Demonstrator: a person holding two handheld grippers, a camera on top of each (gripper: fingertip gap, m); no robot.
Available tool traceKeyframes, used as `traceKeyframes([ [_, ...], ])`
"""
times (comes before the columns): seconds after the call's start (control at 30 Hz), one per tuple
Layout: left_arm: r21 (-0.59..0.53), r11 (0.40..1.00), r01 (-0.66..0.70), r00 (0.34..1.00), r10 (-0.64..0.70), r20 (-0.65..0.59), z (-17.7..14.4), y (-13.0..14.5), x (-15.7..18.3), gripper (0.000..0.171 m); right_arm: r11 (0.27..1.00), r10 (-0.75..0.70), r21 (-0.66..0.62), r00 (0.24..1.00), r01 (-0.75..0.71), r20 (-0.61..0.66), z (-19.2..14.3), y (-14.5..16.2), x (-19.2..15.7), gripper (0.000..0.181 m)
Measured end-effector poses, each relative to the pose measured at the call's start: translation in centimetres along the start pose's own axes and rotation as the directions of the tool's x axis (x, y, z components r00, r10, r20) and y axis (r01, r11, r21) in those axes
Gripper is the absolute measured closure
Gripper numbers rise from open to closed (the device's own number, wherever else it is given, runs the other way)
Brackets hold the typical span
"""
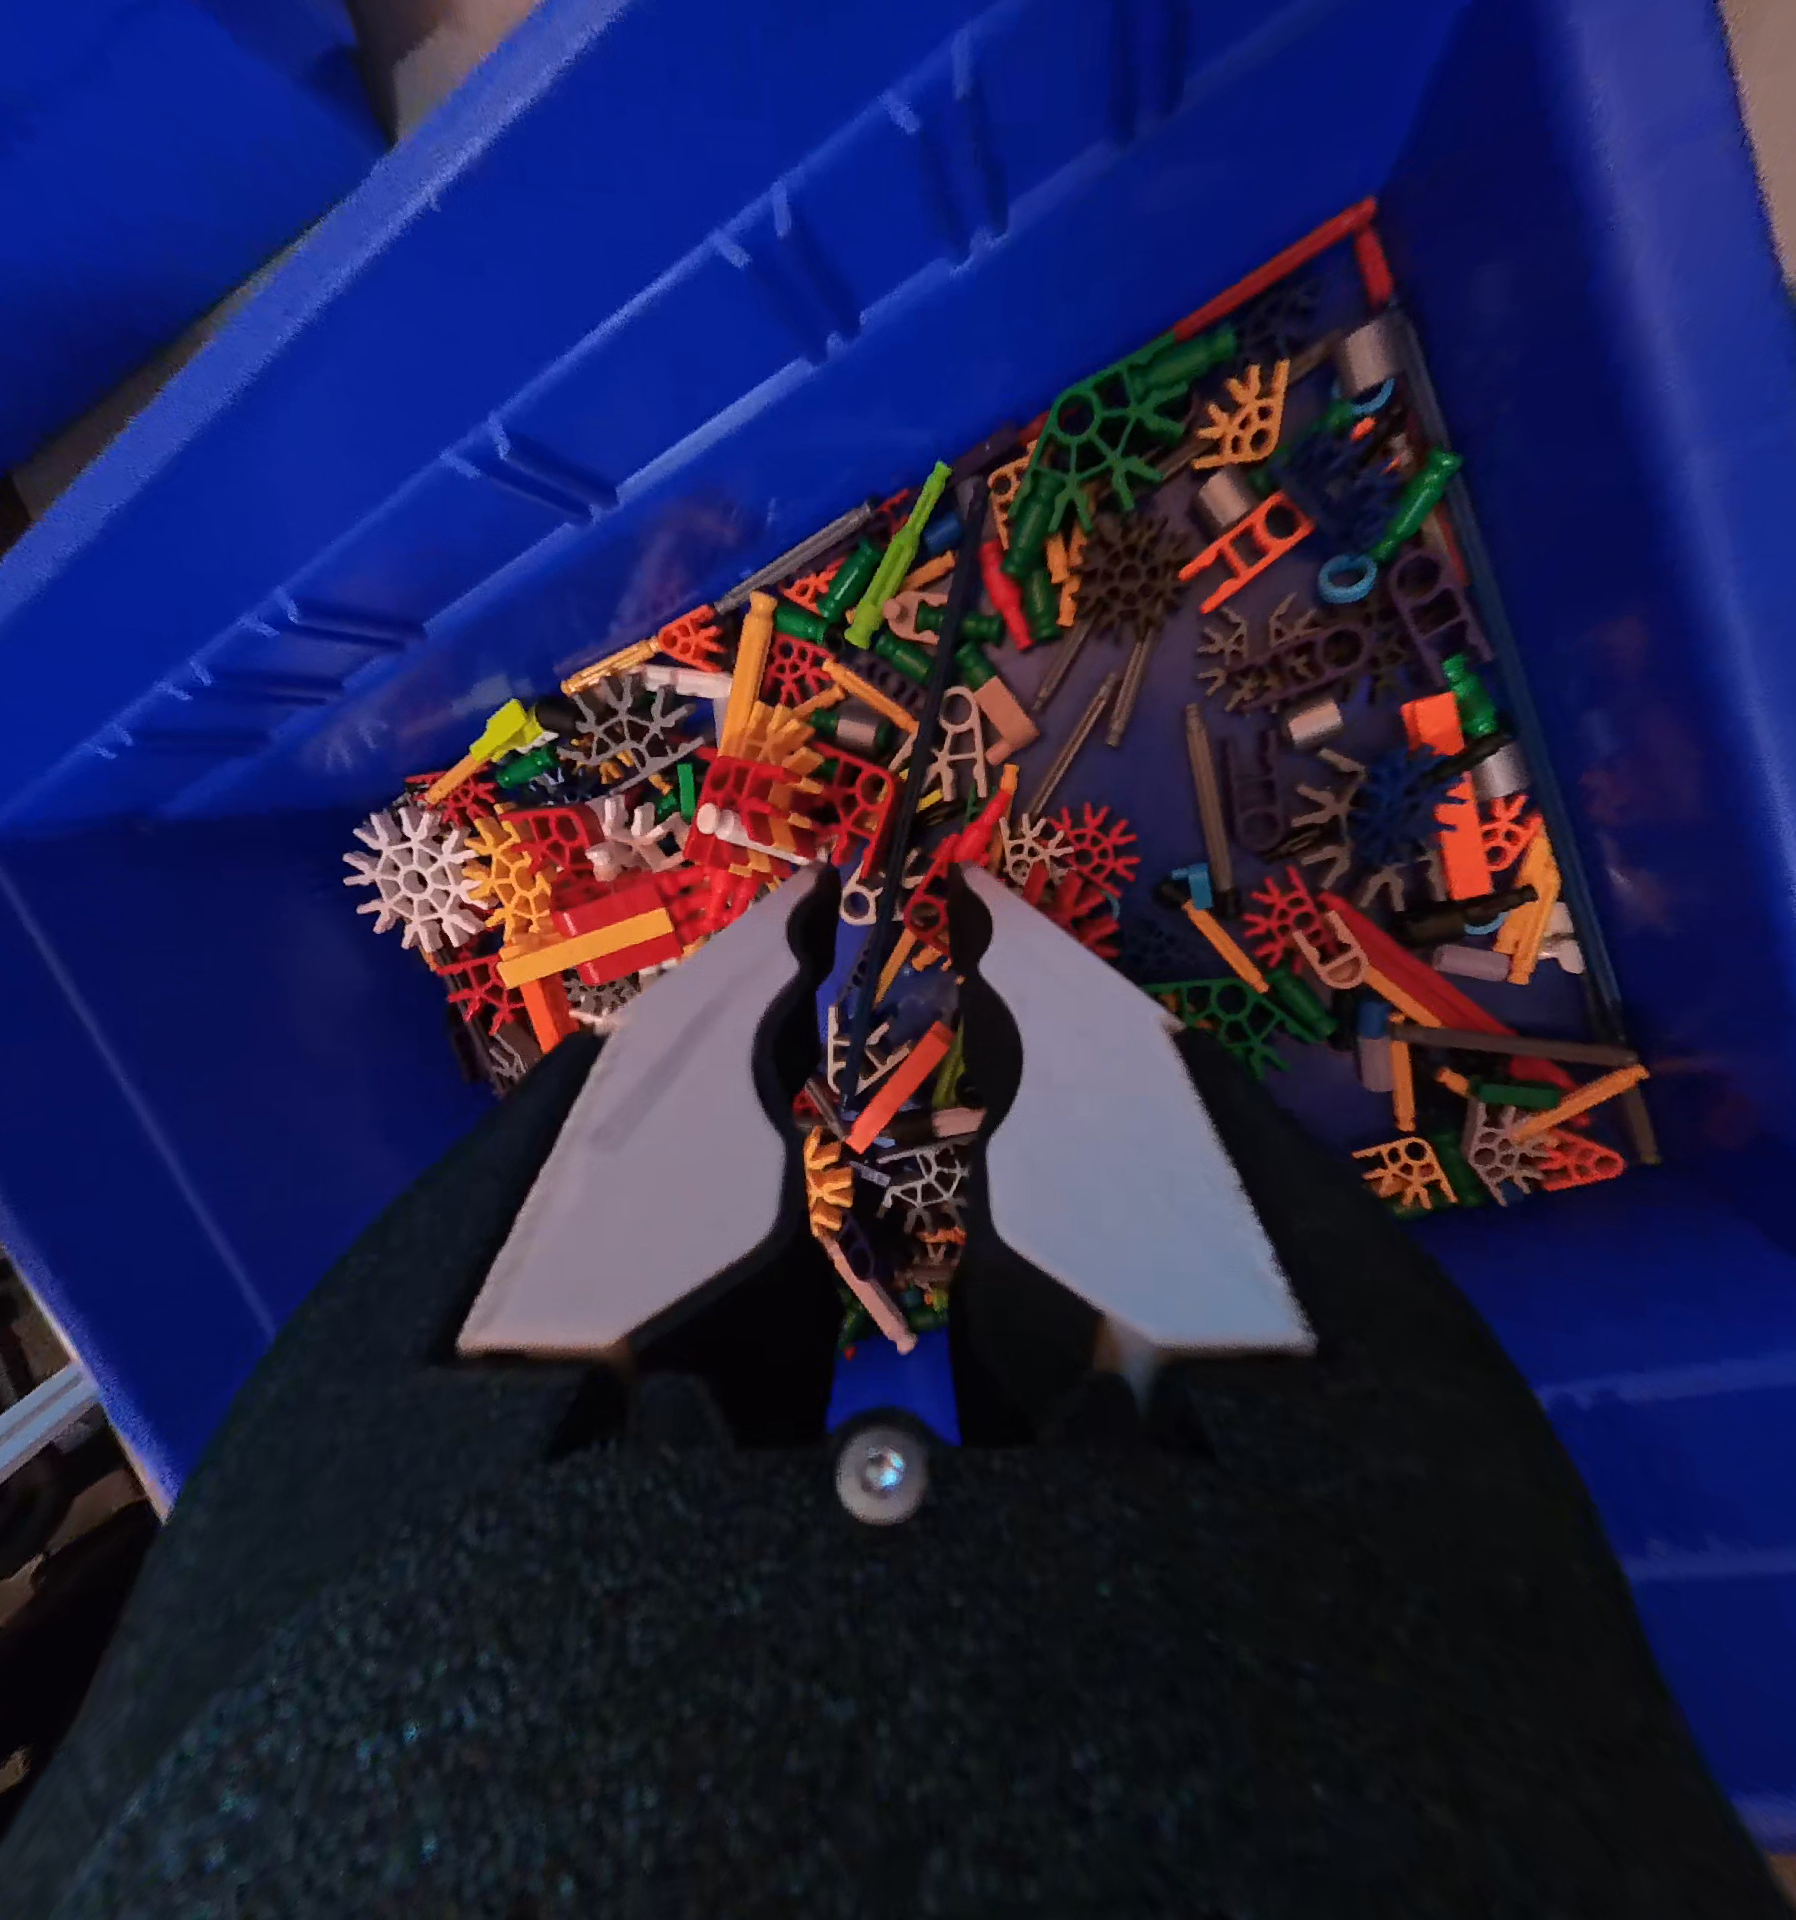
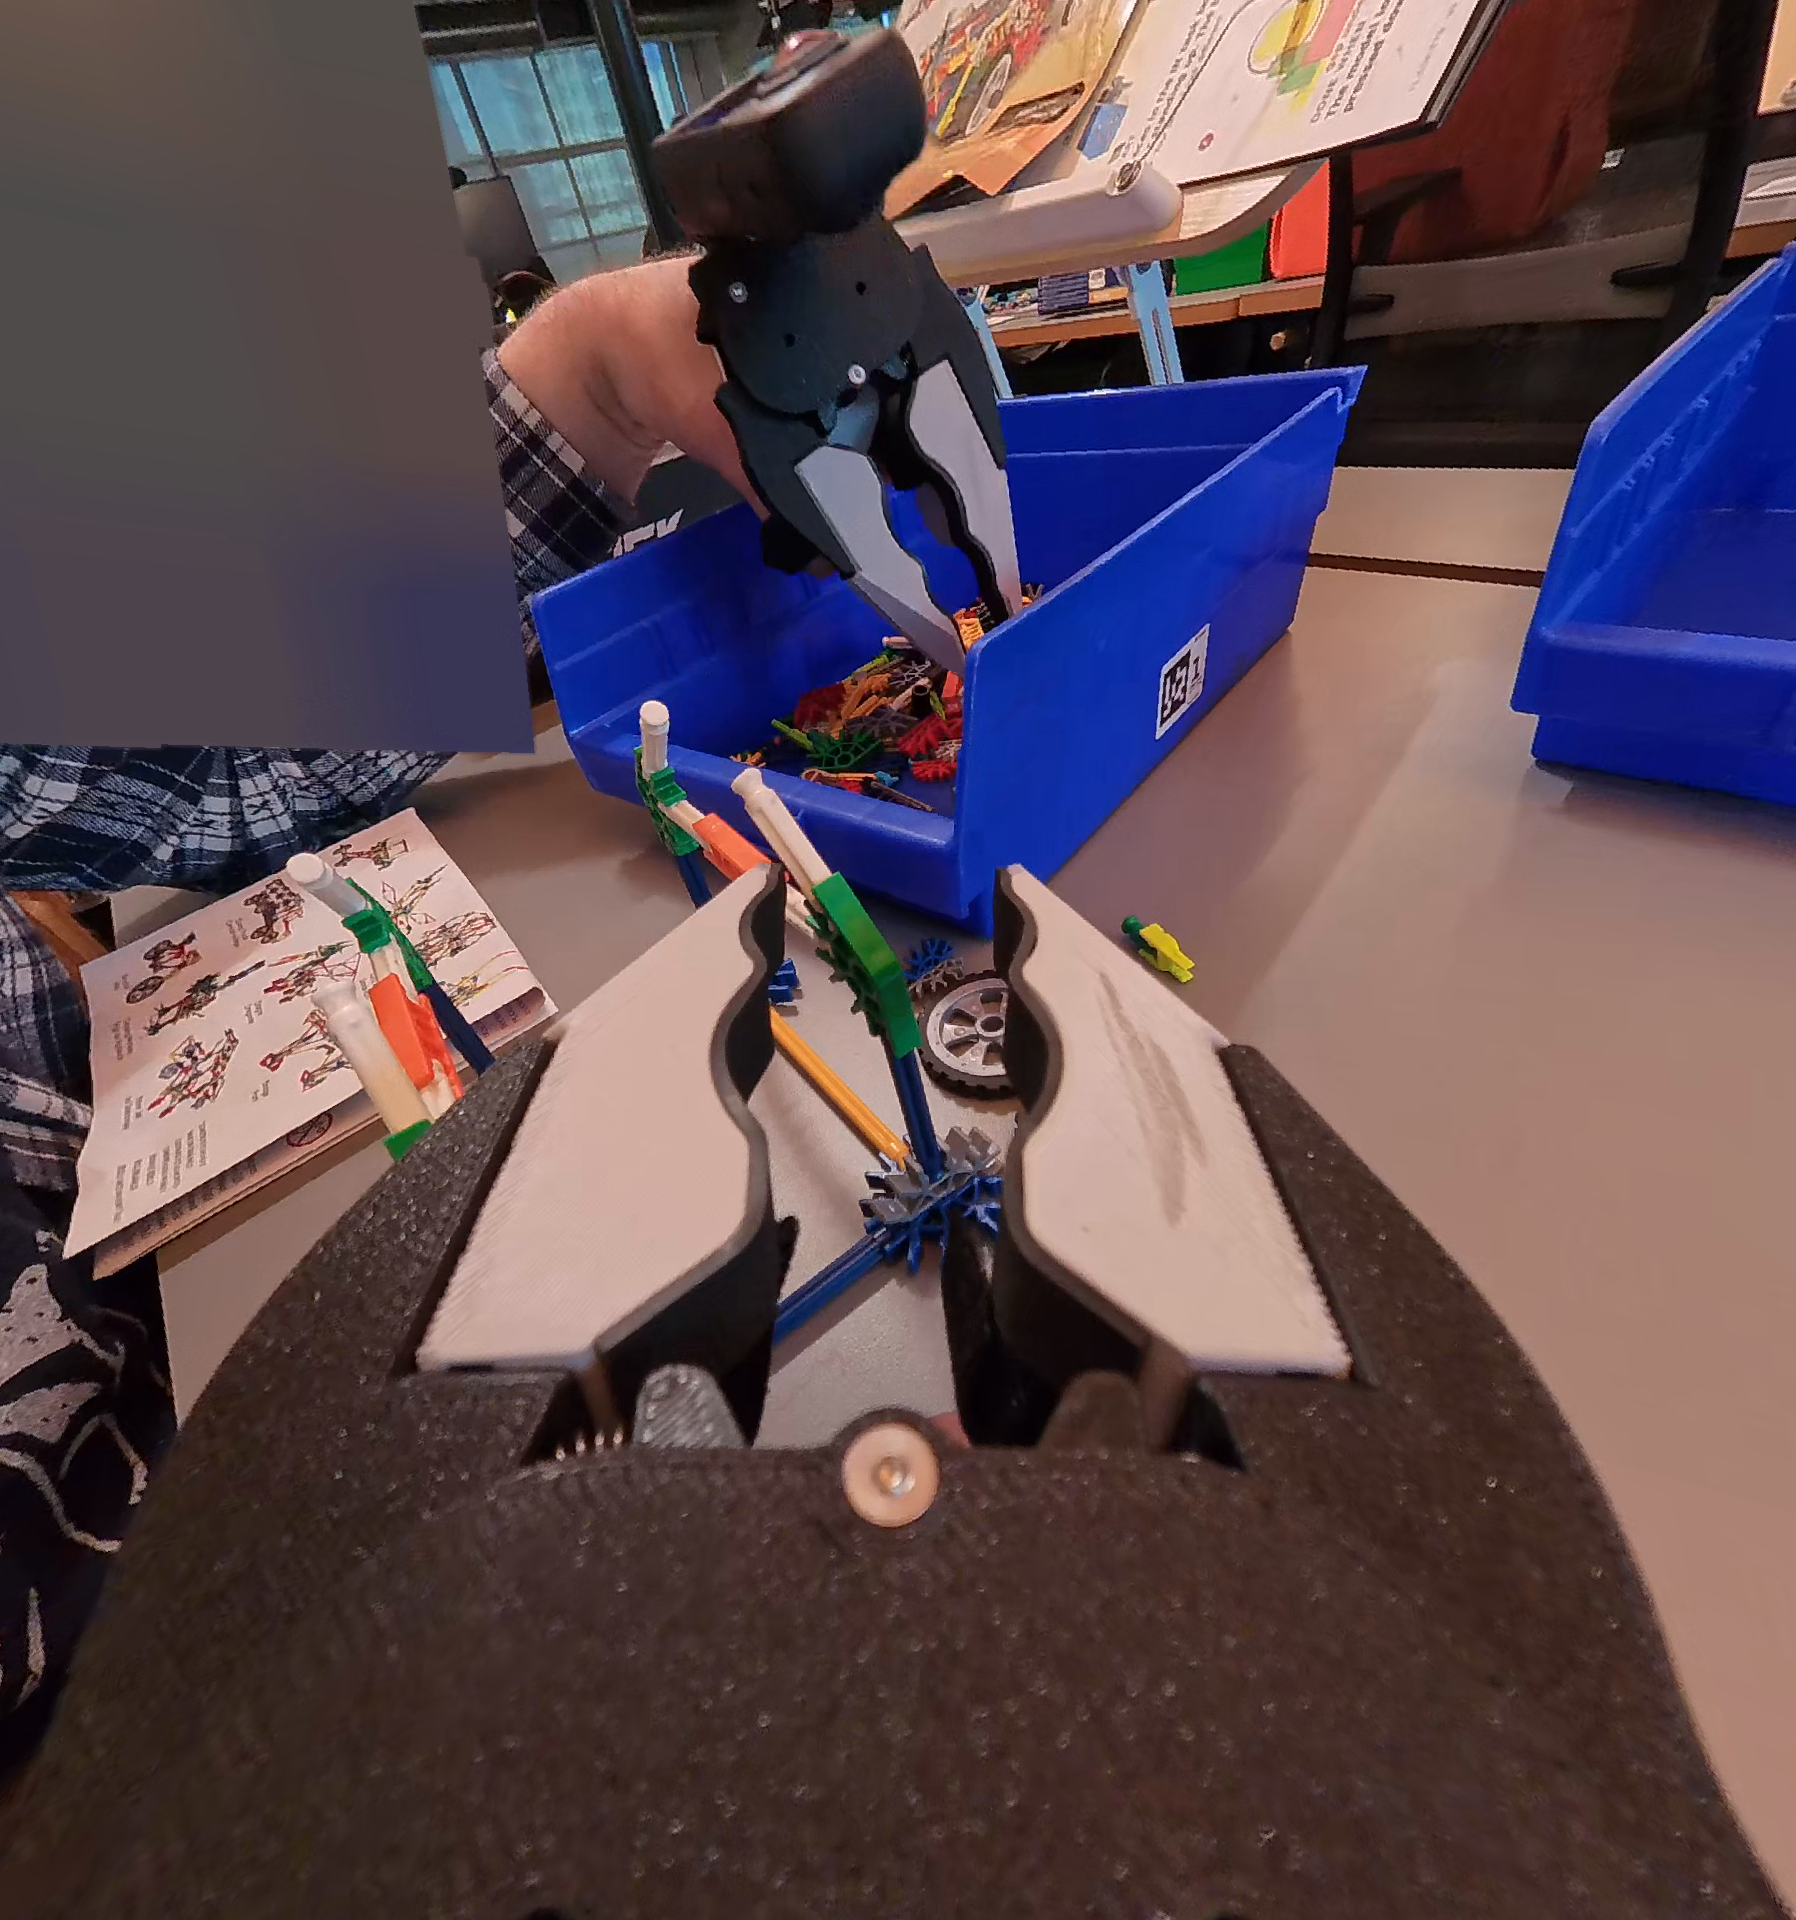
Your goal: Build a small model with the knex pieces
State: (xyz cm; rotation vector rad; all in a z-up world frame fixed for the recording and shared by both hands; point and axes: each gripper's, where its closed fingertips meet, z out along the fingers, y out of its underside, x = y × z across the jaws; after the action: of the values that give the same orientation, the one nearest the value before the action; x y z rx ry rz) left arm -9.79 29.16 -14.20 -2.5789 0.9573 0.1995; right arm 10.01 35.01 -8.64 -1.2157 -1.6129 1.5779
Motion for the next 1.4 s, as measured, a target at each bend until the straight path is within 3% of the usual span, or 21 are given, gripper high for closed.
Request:
traceKeyframes([
  [0.2,0.046,0.999,-0.018,1.000,0.018,0.006,-0.5,-1.0,0.1,0.151,1.000,0.004,0.001,1.000,-0.004,0.000,0.0,0.0,0.1,0.142],
  [1.23,0.039,0.999,-0.023,1.000,0.022,0.021,-0.3,-1.1,-0.1,0.149,1.000,0.005,0.002,1.000,-0.005,0.000,-0.1,0.0,0.0,0.142],
  [1.4,0.024,0.999,0.033,0.992,-0.035,0.118,-1.0,-0.2,-2.5,0.147,1.000,0.003,0.001,1.000,-0.003,-0.001,0.0,0.0,0.0,0.142],
])
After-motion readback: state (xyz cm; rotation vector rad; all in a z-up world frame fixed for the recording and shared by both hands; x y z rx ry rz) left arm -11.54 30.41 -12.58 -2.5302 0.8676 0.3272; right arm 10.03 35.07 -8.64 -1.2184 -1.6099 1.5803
